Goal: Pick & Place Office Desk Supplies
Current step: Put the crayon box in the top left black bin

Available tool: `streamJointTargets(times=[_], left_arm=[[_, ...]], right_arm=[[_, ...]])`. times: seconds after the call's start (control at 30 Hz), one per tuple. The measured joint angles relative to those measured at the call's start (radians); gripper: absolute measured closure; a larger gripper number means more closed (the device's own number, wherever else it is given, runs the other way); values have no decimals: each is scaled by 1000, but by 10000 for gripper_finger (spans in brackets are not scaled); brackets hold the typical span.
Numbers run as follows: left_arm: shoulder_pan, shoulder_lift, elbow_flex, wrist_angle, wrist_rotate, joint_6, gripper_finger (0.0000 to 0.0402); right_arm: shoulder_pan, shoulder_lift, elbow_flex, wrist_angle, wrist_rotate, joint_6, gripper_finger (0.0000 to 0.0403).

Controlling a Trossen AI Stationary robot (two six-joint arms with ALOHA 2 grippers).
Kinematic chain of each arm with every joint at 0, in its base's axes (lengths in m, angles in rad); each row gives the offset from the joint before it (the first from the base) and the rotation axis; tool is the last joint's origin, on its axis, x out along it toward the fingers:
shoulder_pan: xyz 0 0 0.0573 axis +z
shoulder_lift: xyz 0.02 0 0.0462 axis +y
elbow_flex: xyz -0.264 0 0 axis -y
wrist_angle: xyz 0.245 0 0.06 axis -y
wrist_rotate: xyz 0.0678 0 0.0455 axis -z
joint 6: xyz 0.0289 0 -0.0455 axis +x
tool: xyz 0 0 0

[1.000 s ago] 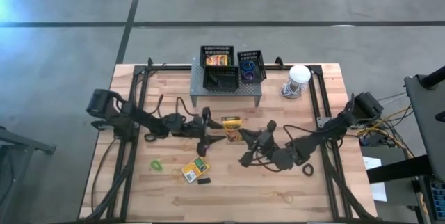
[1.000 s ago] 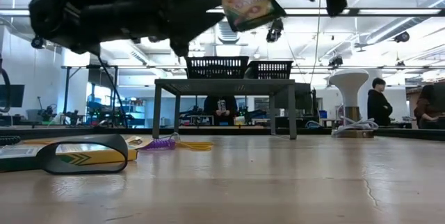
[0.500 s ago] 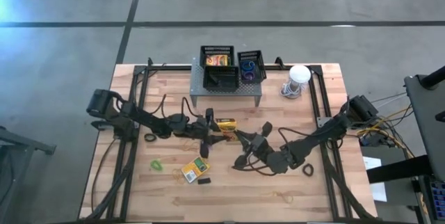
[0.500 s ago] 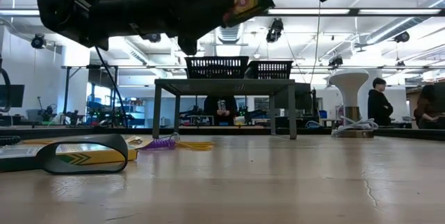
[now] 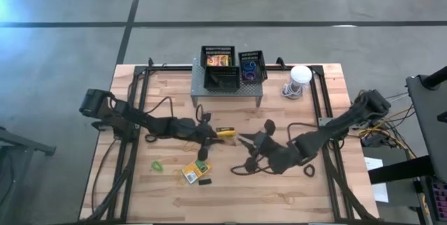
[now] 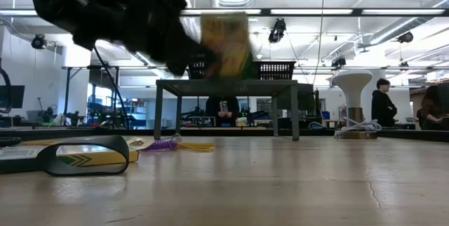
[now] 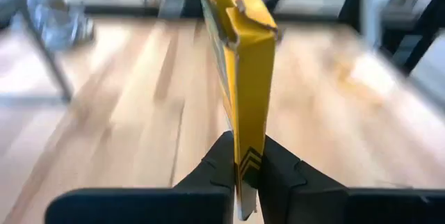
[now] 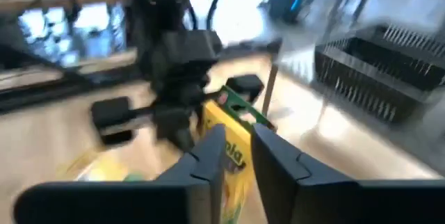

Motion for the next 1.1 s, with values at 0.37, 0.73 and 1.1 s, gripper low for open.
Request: streamJointTargets(times=[0.37,0.73,1.1], left_arm=[[2,-19,148,-530,-66,22,363],[2,-18,144,-539,-65,31,361],[2,-18,144,-539,-65,31,361]], right_arm=[[-225,41,248,-514,-568,48,223],[-368,131,262,-504,-753,-113,153],[-375,217,263,-390,-780,-285,147]])
